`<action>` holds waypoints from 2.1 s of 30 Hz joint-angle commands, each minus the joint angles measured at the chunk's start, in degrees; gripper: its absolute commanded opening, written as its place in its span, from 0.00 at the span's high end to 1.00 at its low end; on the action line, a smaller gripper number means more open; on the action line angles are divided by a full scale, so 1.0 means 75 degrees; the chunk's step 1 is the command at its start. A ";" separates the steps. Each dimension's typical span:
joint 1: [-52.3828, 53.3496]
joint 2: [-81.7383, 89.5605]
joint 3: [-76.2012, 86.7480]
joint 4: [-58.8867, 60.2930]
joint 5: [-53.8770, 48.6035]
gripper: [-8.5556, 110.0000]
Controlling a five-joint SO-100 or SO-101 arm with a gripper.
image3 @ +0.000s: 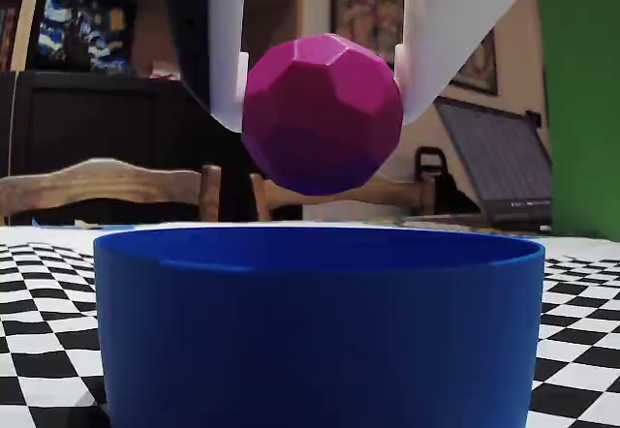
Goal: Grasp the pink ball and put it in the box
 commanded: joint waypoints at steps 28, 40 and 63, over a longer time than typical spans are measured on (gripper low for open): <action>-0.1711 0.0891 -0.0012 -0.1664 0.4863 0.71; -0.3574 0.2098 0.0047 -0.1348 0.9105 0.71; -0.6000 0.3305 0.0035 0.1641 1.1684 0.93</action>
